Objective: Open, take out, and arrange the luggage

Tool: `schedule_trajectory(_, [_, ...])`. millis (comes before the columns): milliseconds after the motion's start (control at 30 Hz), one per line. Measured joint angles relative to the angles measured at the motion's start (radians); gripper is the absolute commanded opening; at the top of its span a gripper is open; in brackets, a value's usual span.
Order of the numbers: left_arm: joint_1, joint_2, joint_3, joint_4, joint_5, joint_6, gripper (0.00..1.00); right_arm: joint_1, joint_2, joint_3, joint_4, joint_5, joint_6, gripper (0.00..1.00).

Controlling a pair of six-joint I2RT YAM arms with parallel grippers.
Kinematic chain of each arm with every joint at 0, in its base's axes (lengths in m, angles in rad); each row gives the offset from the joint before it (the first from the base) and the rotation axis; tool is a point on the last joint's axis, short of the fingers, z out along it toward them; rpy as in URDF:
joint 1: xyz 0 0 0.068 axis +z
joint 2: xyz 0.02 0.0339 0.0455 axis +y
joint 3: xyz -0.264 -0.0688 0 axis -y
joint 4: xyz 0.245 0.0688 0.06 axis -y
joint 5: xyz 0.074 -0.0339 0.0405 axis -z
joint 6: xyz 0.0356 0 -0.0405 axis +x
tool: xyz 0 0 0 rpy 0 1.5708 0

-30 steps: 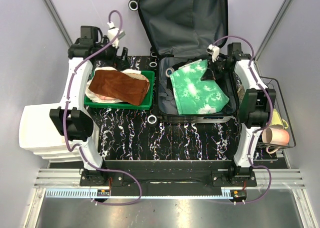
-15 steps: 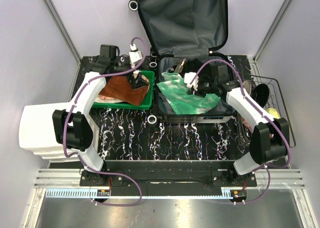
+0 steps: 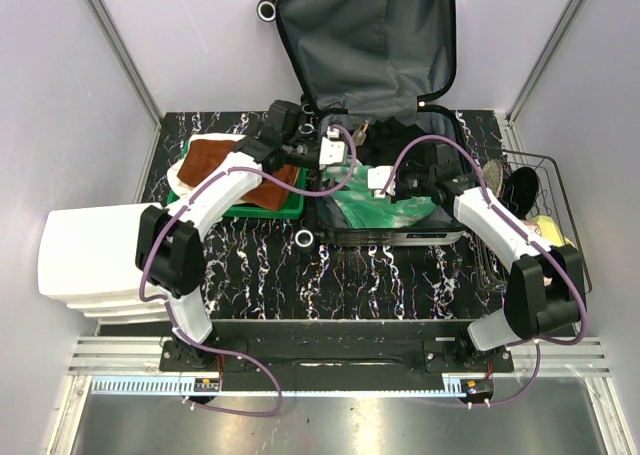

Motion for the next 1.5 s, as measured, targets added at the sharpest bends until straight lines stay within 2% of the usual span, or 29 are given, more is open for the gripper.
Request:
schedule_trajectory(33, [-0.012,0.011,0.0,0.004,0.0,0.008,0.9,0.0,-0.002,-0.002,0.003,0.001,-0.002,0.0])
schedule_trajectory(67, [-0.021,0.021,0.0,0.005,-0.001,0.012,0.73,0.001,-0.003,-0.006,0.009,0.004,-0.004,0.01])
schedule_trajectory(233, [-0.059,0.085,0.005,-0.008,-0.024,0.05,0.32,0.002,-0.021,-0.04,0.049,0.011,-0.009,0.07])
schedule_trajectory(267, [-0.064,0.093,0.005,-0.009,-0.033,0.063,0.23,0.003,-0.025,-0.05,0.057,0.012,-0.009,0.16])
schedule_trajectory(300, [-0.068,0.097,0.004,-0.01,-0.041,0.072,0.06,0.004,-0.028,-0.058,0.065,0.013,-0.008,0.22])
schedule_trajectory(333, [-0.071,0.098,0.002,-0.013,-0.047,0.084,0.01,0.005,-0.034,-0.069,0.077,0.019,-0.002,0.34])
schedule_trajectory(367, [-0.073,0.096,-0.003,-0.012,-0.049,0.089,0.0,0.007,-0.039,-0.079,0.09,0.029,0.011,0.64])
schedule_trajectory(400, [-0.075,0.087,-0.023,0.005,-0.053,0.106,0.0,0.008,-0.042,-0.085,0.098,0.038,0.027,0.76])
schedule_trajectory(433, [-0.076,0.076,-0.042,0.012,-0.053,0.115,0.0,0.008,-0.045,-0.089,0.101,0.053,0.045,0.82])
schedule_trajectory(467, [-0.077,0.055,-0.082,0.033,-0.055,0.128,0.0,0.008,-0.046,-0.09,0.109,0.078,0.058,0.95])
schedule_trajectory(500, [-0.079,0.032,-0.126,0.049,-0.056,0.141,0.0,0.008,-0.046,-0.09,0.118,0.093,0.085,1.0])
schedule_trajectory(633, [-0.088,-0.042,-0.269,0.096,-0.061,0.212,0.0,-0.017,-0.048,-0.09,0.126,0.103,0.19,1.0])
schedule_trajectory(833, [-0.093,-0.065,-0.347,0.195,-0.071,0.247,0.0,-0.093,-0.061,-0.09,0.061,0.075,0.269,1.0])
schedule_trajectory(1033, [-0.093,-0.08,-0.38,0.233,-0.075,0.262,0.0,-0.12,-0.132,-0.1,-0.007,0.056,0.265,1.0])
schedule_trajectory(1200, [-0.093,-0.088,-0.396,0.247,-0.076,0.259,0.0,-0.115,-0.177,-0.1,-0.077,-0.041,0.229,1.0])
schedule_trajectory(1500, [-0.093,-0.097,-0.41,0.289,-0.083,0.249,0.0,-0.029,-0.075,-0.051,-0.122,-0.098,0.199,1.0])
